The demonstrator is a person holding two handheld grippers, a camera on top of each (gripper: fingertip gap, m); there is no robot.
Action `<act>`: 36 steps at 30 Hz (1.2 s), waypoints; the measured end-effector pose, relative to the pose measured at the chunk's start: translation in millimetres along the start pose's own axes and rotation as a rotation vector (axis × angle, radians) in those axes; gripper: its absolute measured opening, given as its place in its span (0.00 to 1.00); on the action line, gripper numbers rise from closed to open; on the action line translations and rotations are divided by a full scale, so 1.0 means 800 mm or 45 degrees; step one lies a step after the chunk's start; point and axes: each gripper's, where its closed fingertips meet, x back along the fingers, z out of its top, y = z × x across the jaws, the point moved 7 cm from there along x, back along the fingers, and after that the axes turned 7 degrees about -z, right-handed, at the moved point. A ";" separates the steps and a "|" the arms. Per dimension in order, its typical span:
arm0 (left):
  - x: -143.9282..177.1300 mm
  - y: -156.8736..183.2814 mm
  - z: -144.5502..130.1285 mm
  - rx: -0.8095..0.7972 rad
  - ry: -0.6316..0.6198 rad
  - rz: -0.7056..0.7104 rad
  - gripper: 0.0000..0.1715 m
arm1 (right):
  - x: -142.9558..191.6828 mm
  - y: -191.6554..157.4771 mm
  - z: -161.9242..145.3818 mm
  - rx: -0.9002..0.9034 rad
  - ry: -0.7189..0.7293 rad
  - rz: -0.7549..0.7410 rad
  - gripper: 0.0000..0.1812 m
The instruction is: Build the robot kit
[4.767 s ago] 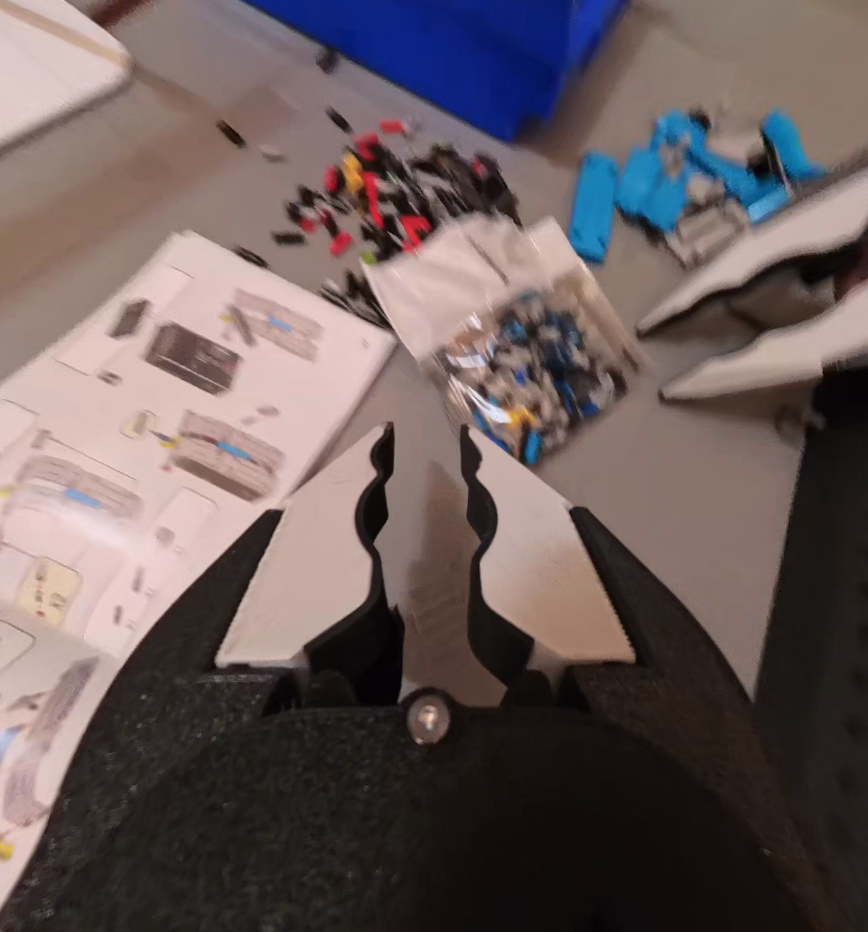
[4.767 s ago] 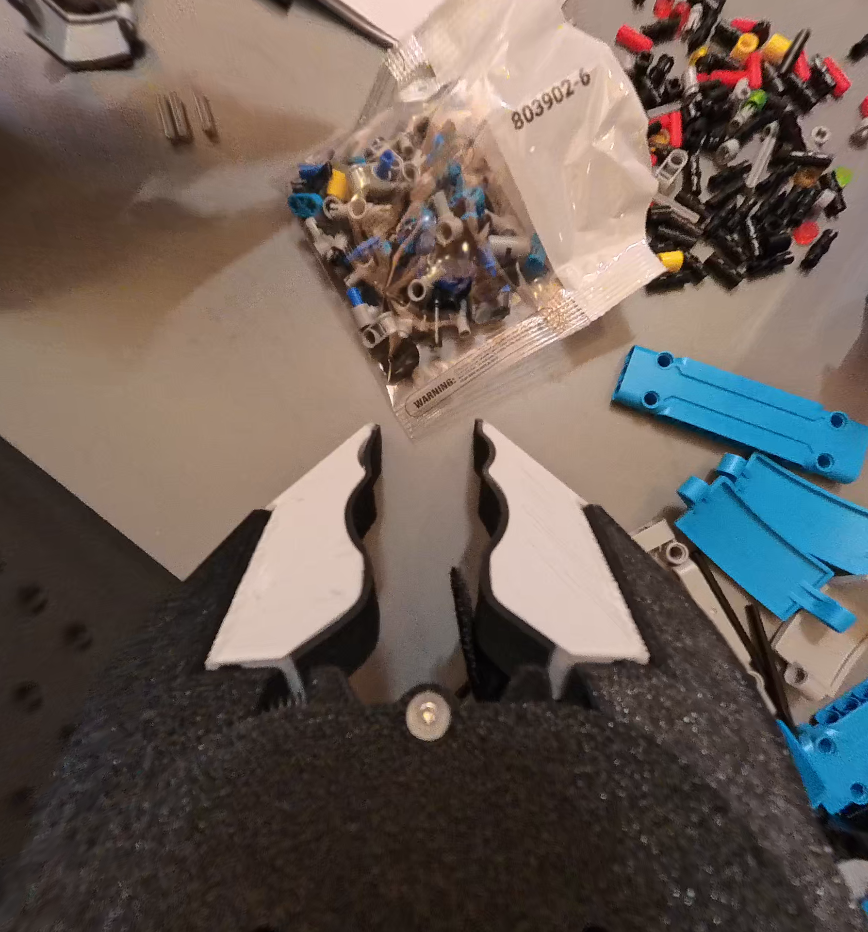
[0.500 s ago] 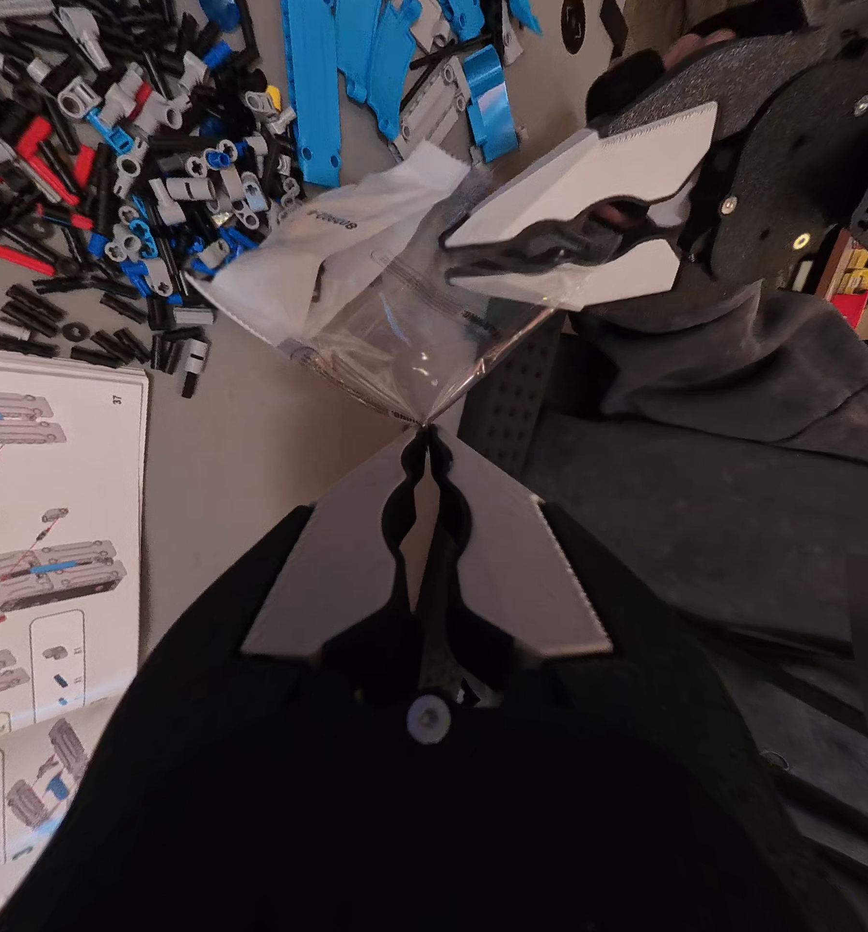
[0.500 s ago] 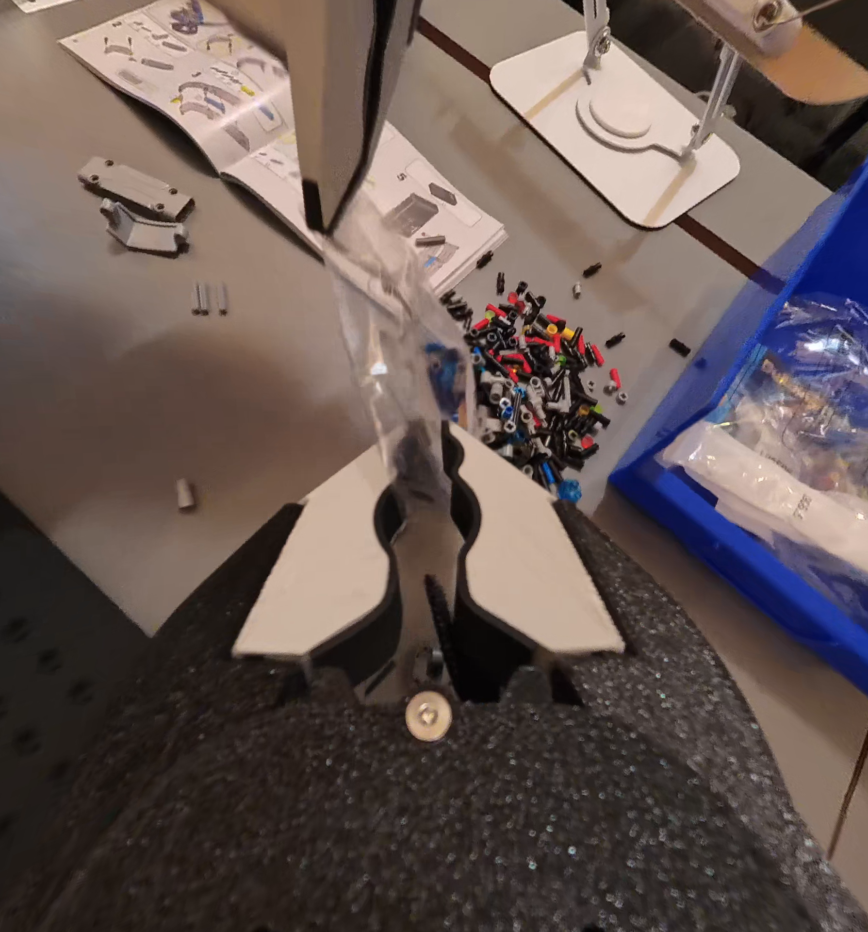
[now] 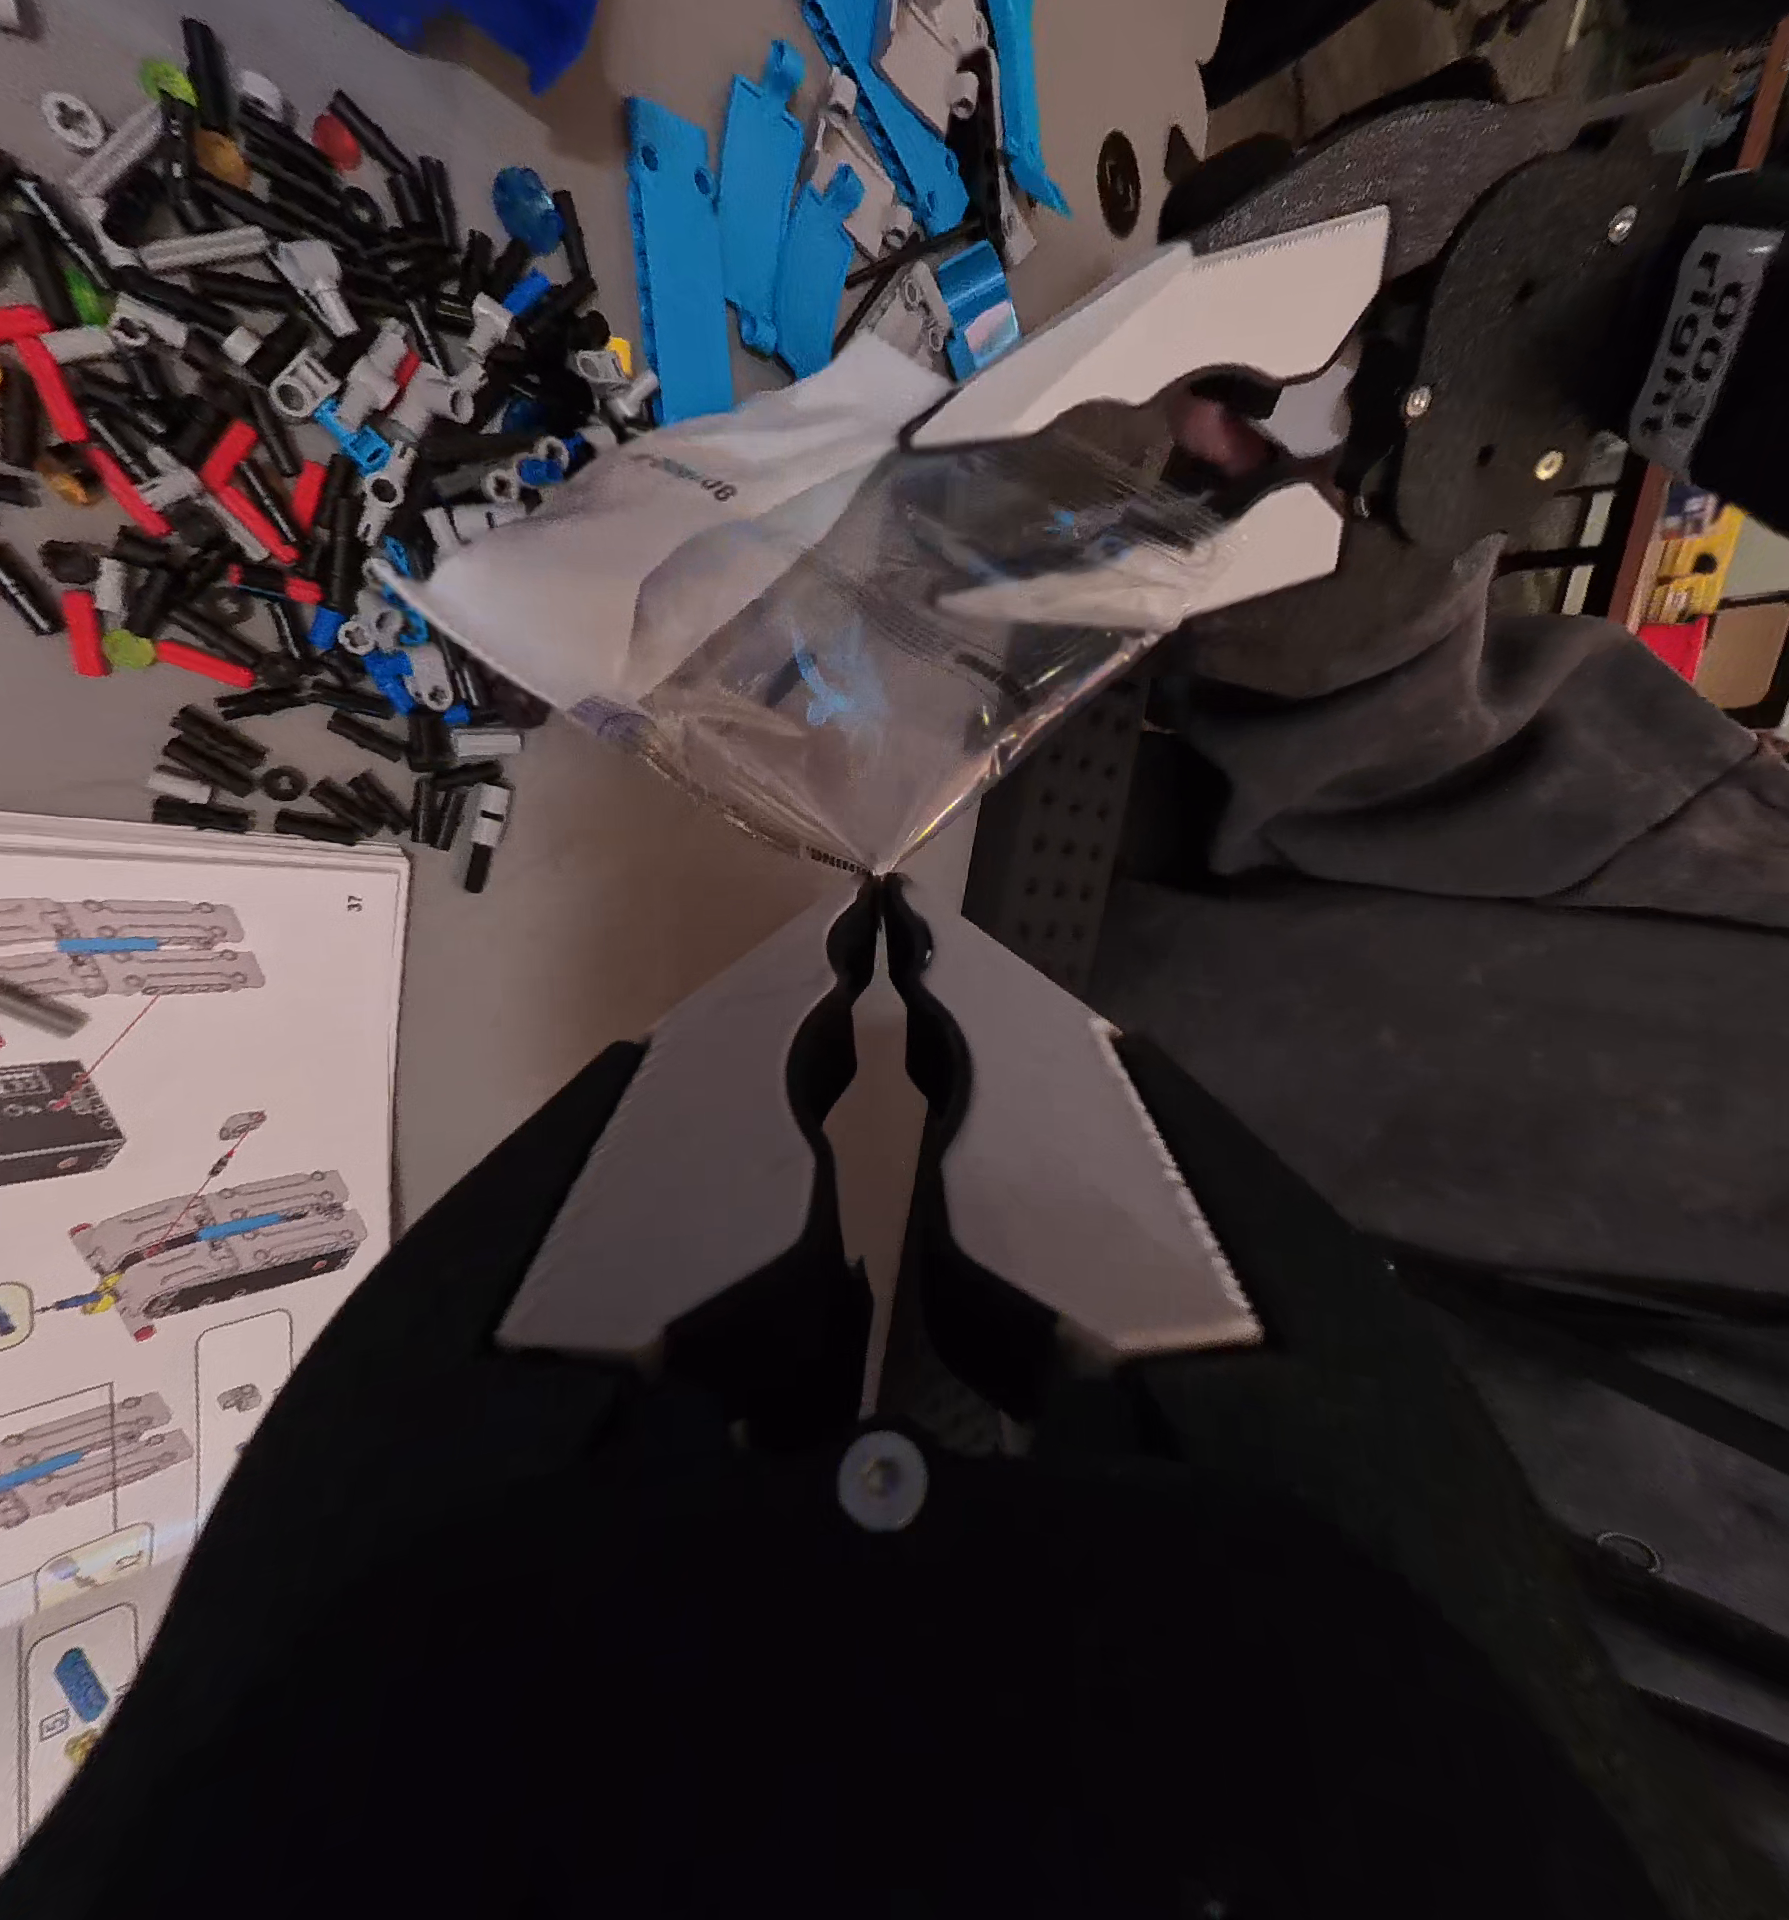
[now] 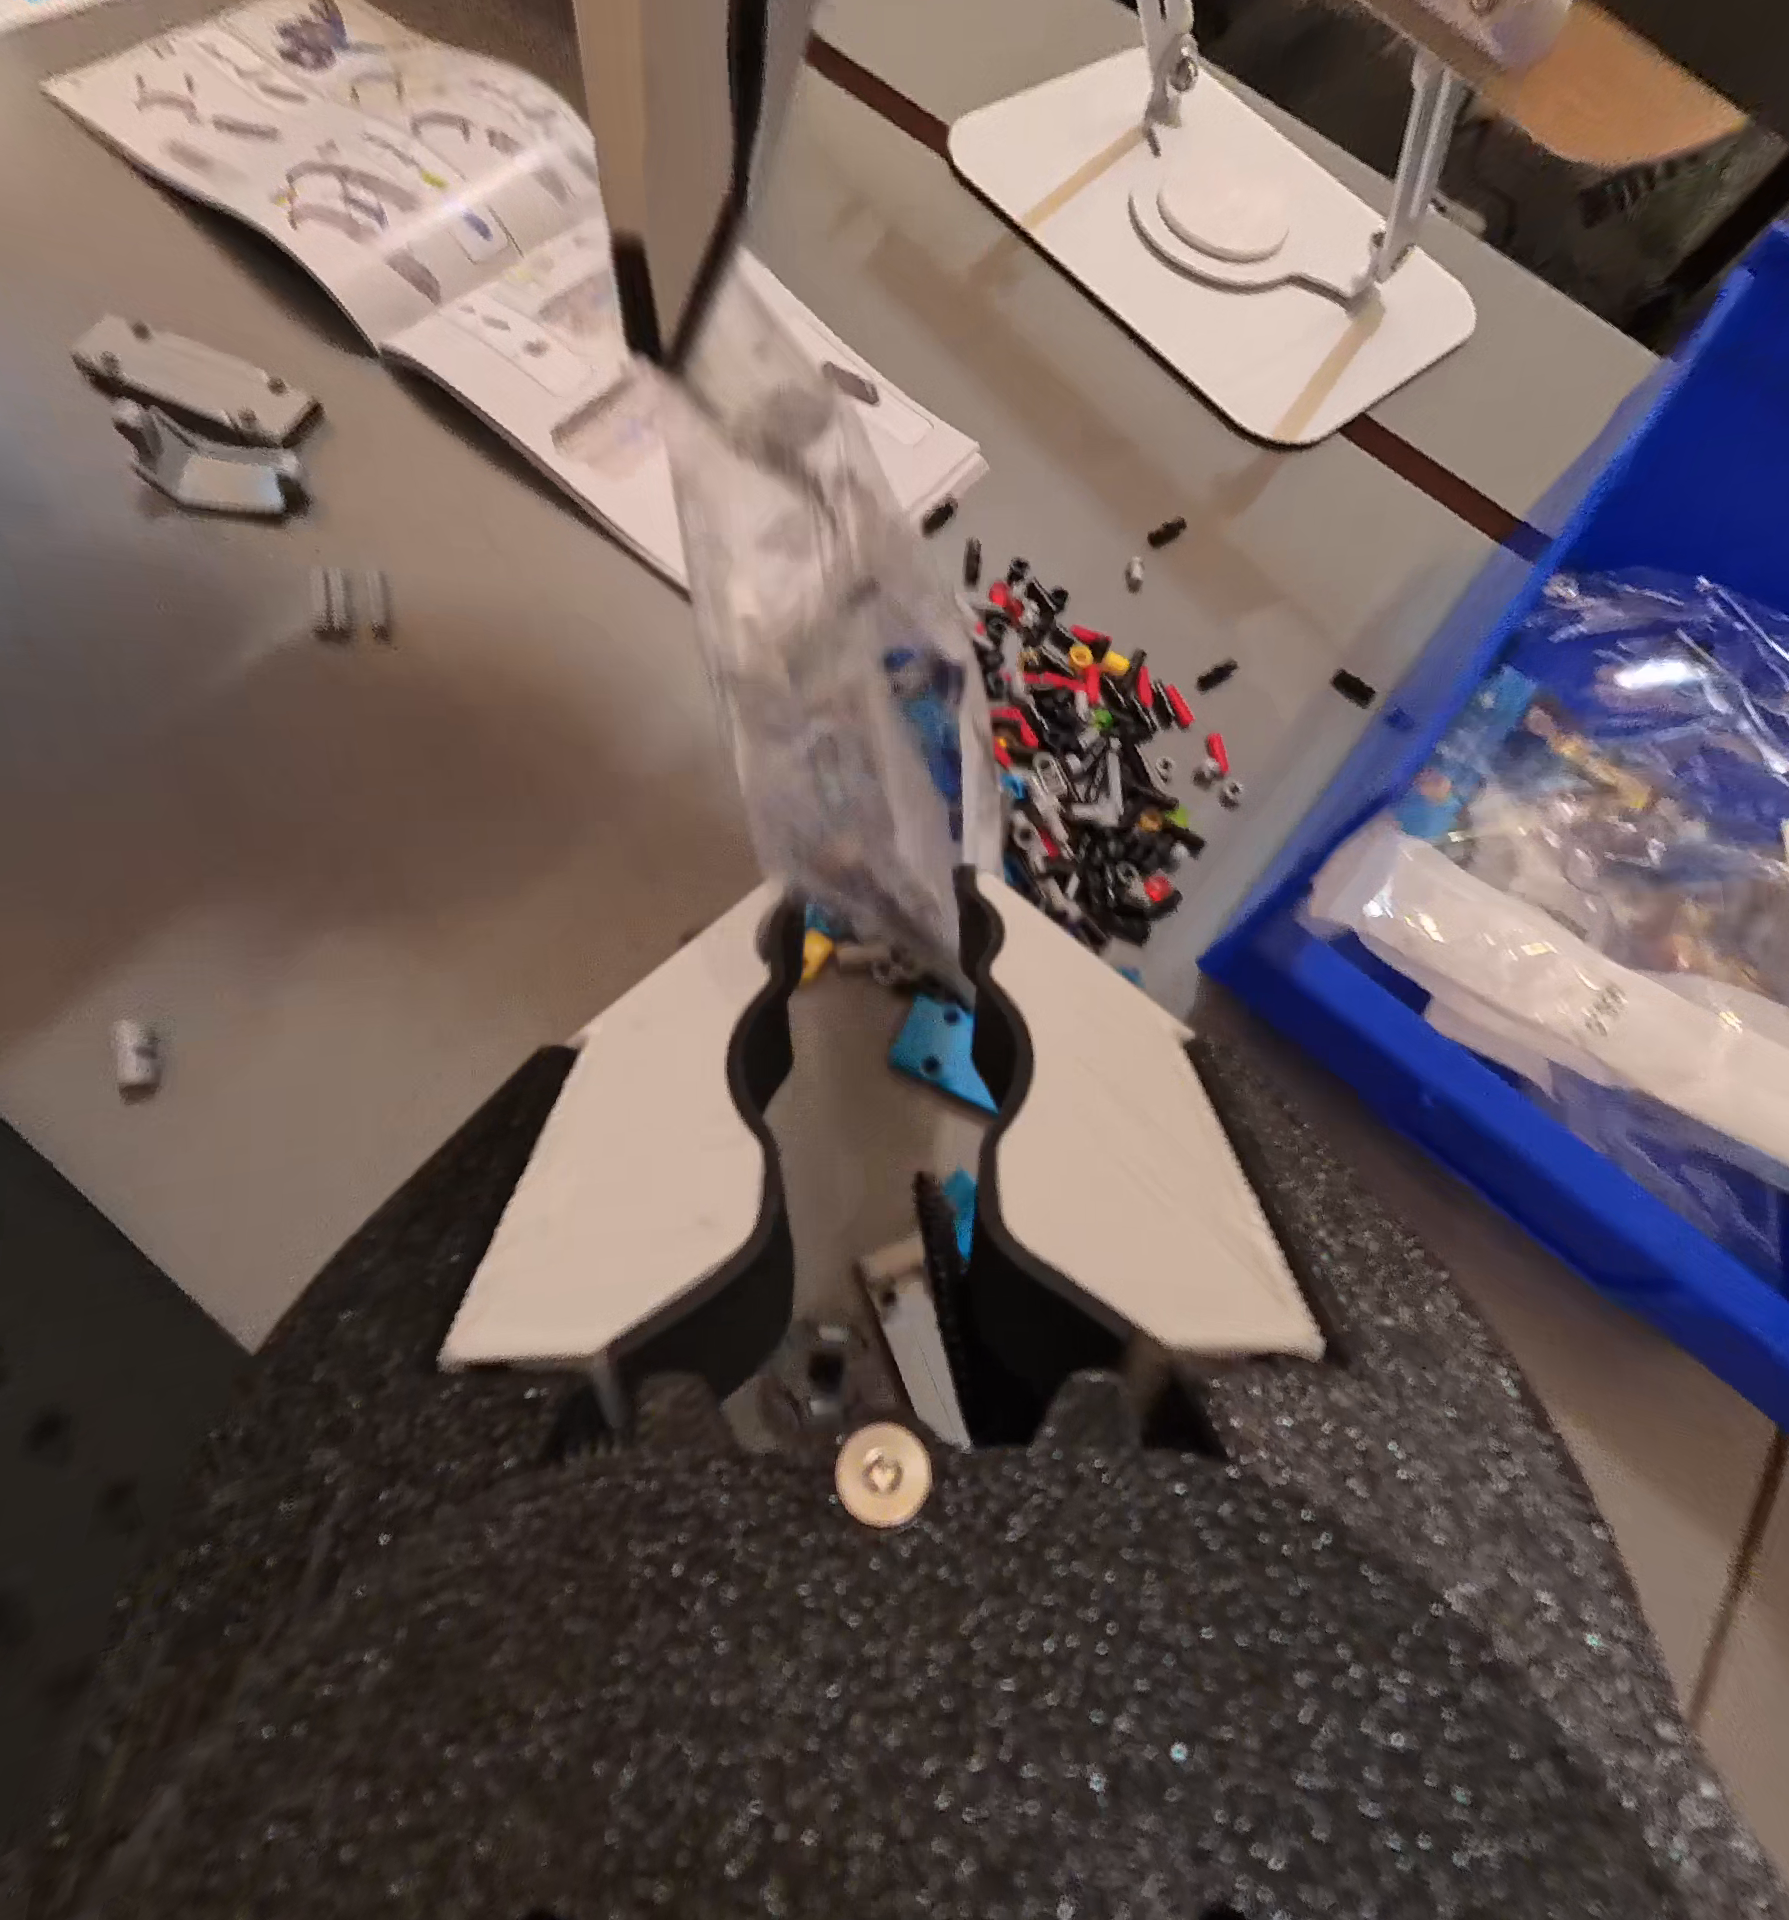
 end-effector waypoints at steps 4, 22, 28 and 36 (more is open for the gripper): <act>0.005 -0.008 -0.005 0.002 -0.006 -0.047 0.00 | 0.019 0.008 -0.004 0.031 0.137 -0.036 0.00; 0.015 -0.066 0.015 -0.689 0.637 -0.004 0.19 | 0.017 0.068 0.000 -0.558 0.451 0.569 0.00; 0.020 -0.066 0.027 -0.723 0.699 -0.263 0.23 | 0.022 0.070 0.000 -0.583 0.495 0.709 0.00; 0.000 -0.062 0.026 -0.803 0.646 -0.412 0.00 | 0.015 0.083 -0.002 -0.637 0.509 0.733 0.00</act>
